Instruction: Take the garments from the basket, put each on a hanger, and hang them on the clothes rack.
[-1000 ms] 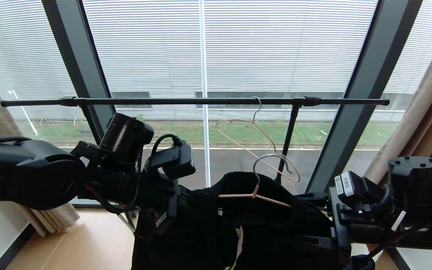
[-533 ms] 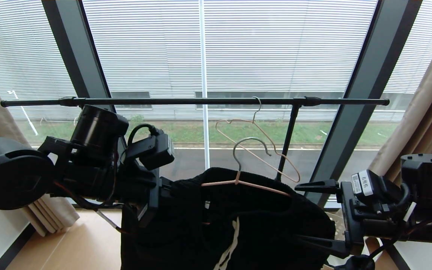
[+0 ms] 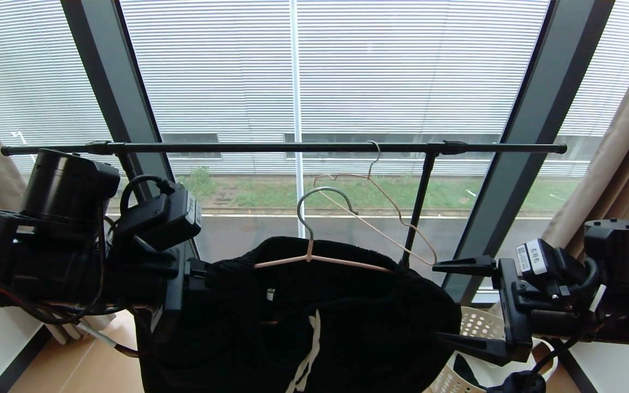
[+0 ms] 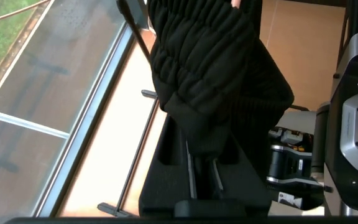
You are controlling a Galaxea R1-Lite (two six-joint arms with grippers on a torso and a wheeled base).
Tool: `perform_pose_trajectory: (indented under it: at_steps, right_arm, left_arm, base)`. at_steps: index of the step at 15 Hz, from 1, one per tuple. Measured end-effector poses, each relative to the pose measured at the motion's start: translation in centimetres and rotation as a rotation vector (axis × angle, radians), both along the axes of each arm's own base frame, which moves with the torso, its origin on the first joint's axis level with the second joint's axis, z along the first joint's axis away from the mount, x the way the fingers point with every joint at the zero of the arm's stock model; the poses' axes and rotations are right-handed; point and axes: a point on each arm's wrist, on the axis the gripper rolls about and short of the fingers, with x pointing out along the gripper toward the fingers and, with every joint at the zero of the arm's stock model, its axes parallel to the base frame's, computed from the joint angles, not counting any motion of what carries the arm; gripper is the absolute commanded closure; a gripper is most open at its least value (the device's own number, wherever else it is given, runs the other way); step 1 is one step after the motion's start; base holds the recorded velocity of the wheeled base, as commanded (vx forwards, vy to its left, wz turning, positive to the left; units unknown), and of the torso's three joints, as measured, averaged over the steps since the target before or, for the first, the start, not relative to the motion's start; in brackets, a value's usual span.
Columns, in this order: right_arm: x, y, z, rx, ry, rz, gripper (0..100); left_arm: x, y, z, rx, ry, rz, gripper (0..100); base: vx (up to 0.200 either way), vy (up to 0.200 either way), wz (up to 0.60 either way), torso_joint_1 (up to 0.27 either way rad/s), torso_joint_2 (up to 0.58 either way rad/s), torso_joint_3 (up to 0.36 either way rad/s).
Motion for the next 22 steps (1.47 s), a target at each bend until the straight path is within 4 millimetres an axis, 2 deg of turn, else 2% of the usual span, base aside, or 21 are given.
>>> perform_pose_trajectory:
  at_steps: [7, 19, 20, 22]
  right_arm:
    - [1.5, 0.2, -2.4, -0.020, 0.091, -0.001, 0]
    - [2.0, 0.5, -4.2, -0.027, 0.138, 0.011, 0]
    - [2.1, 0.5, -4.3, -0.026, 0.134, 0.011, 100]
    - [2.5, 0.6, -4.4, -0.022, 0.111, 0.008, 100]
  left_arm:
    - [-0.7, 0.5, 1.7, -0.102, -0.001, 0.081, 100]
    - [-0.5, 0.5, 2.5, -0.183, 0.032, 0.138, 100]
    - [-0.6, 0.6, 2.4, -0.183, 0.034, 0.142, 100]
    - [-0.7, 0.7, 2.4, -0.189, 0.043, 0.150, 100]
  base:
    - [0.000, 0.000, 0.00, 0.000, 0.00, 0.000]
    - [0.000, 0.000, 0.00, 0.000, 0.00, 0.000]
    - [0.000, 0.000, 0.00, 0.000, 0.00, 0.000]
    - [0.000, 0.000, 0.00, 0.000, 0.00, 0.000]
